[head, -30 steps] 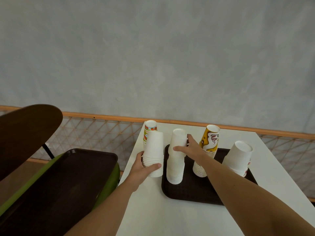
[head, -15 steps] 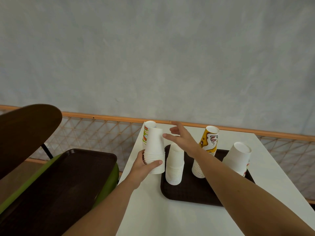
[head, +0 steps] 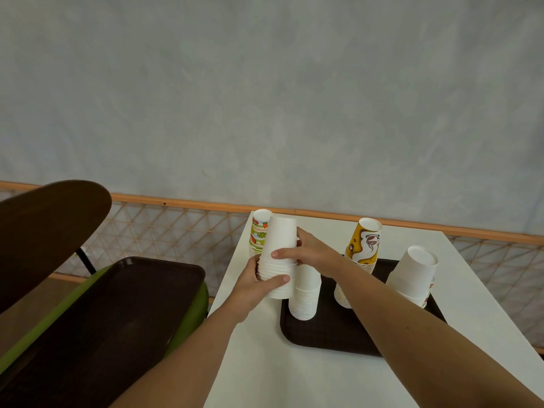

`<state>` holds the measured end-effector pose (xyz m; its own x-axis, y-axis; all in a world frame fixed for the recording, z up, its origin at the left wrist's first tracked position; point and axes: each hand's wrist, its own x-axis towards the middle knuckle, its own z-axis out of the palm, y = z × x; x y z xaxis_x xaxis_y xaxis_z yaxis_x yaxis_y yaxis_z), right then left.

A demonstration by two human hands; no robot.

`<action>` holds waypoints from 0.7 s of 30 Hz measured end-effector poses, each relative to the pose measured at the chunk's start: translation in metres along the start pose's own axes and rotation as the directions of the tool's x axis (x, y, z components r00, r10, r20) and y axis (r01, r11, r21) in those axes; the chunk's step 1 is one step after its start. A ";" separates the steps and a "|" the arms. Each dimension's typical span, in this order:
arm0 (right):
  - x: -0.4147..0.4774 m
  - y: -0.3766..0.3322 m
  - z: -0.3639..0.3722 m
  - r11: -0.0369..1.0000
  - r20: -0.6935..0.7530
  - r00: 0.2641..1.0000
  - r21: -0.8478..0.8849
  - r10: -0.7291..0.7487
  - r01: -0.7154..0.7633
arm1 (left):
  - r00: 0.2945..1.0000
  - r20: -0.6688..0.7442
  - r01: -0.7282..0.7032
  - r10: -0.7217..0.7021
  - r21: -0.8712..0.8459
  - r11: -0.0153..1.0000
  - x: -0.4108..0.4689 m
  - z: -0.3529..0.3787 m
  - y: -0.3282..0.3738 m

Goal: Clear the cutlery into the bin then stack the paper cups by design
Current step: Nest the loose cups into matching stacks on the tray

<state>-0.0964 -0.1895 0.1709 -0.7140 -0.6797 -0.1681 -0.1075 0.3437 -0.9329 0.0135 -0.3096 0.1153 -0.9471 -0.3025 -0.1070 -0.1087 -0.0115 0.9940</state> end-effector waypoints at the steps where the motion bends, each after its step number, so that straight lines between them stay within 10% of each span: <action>1: 0.000 -0.001 -0.001 1.000 -0.012 1.000 0.009 -0.008 0.008 | 1.000 0.000 -0.001 0.001 -0.004 1.000 0.000 0.000 0.001; 21: 0.000 -0.019 -0.041 0.954 -0.417 0.905 0.225 -0.088 0.197 | 0.995 -0.063 0.081 -0.076 0.080 0.993 -0.004 -0.011 -0.018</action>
<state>-0.1221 -0.1695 0.2016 -0.9249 -0.3749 0.0633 -0.0875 0.0480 -0.9950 0.0221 -0.3184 0.0984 -0.9151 -0.3603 -0.1810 -0.2092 0.0403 0.9771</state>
